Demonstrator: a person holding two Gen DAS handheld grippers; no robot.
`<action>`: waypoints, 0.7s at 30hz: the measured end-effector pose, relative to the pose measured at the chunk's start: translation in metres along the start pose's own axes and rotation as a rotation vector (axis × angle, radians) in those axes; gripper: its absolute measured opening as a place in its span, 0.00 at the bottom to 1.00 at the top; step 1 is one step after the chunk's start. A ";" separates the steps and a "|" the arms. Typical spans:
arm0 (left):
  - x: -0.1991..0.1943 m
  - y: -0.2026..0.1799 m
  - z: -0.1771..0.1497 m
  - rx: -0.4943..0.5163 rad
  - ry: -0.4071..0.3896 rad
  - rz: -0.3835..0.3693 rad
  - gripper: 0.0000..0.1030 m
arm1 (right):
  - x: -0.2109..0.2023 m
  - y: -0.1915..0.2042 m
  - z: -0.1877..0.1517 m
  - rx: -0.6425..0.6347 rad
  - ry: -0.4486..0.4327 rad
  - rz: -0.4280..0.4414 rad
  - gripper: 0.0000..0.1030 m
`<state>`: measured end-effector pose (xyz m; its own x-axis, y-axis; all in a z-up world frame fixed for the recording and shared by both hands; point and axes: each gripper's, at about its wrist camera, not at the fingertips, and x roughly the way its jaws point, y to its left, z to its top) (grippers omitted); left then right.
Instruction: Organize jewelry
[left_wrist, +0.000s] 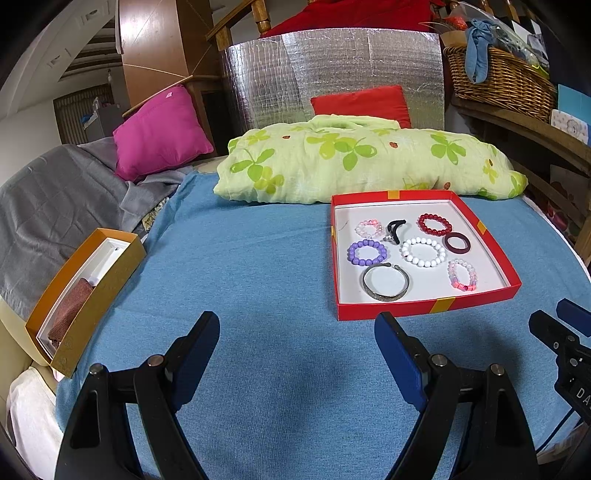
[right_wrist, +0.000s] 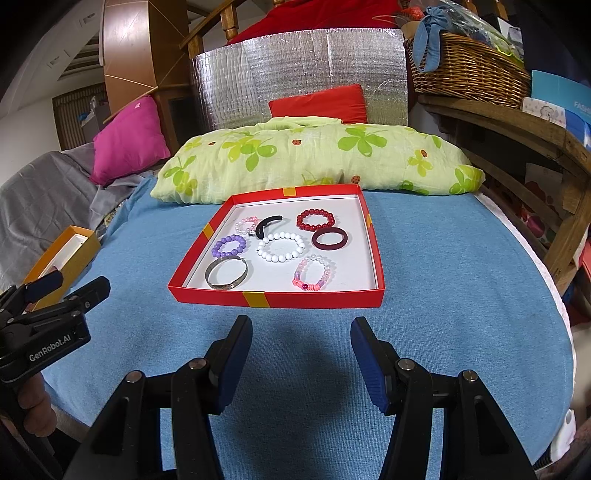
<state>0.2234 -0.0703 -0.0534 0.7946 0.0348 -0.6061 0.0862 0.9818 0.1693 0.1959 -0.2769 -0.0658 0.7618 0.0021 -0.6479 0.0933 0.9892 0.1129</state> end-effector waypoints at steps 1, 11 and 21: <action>0.000 0.000 0.000 0.000 0.000 -0.001 0.84 | 0.000 0.000 0.000 0.000 0.000 0.000 0.58; 0.000 0.001 0.000 -0.001 0.002 0.001 0.84 | 0.000 0.004 0.003 0.000 -0.002 0.000 0.58; 0.000 0.002 -0.001 -0.003 0.003 0.002 0.84 | 0.000 0.009 0.004 0.002 -0.003 0.002 0.58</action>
<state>0.2226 -0.0677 -0.0536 0.7932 0.0375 -0.6079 0.0827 0.9822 0.1685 0.1996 -0.2687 -0.0620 0.7637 0.0040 -0.6456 0.0926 0.9890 0.1157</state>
